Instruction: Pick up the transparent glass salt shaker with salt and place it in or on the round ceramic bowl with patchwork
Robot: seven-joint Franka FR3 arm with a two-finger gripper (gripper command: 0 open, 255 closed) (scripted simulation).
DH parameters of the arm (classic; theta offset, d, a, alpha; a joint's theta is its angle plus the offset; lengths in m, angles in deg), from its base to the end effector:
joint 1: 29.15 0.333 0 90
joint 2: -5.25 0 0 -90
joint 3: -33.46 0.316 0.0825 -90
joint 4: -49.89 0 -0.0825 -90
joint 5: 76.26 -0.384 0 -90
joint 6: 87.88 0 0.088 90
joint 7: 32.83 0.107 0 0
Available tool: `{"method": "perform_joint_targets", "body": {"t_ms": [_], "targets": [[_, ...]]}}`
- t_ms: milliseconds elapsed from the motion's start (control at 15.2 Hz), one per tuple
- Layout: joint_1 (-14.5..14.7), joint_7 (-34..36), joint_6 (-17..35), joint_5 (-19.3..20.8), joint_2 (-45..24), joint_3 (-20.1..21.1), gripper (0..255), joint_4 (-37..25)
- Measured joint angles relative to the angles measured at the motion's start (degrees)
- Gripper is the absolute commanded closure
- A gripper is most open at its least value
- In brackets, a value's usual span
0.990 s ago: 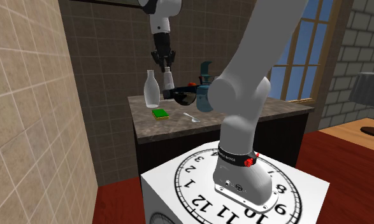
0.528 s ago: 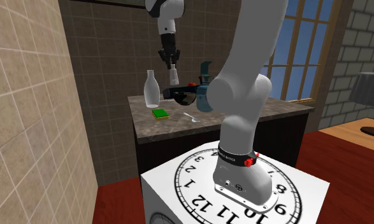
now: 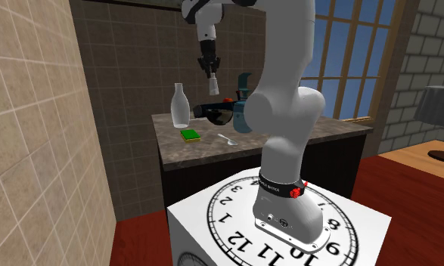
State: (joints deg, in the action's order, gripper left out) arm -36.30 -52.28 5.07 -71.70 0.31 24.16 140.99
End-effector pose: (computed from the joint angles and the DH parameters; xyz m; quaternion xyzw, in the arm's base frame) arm 0.5567 -0.1690 0.5718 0.9981 0.0293 -0.0395 0.0362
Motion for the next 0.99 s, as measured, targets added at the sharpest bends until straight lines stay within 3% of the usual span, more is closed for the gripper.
{"method": "perform_joint_targets", "body": {"t_ms": [264,594,726,990], "targets": [[-2.4,-4.0,-3.1,-1.5,-8.2,-1.5,255,-11.5],[-7.1,-8.9,-9.8,-4.2,-22.1,-2.7,255,-32.3],[-7.9,-9.6,-10.5,-4.6,-24.0,-2.8,255,-35.0],[-7.7,-9.6,-7.2,-4.4,-23.2,-2.8,255,-30.8]]}}
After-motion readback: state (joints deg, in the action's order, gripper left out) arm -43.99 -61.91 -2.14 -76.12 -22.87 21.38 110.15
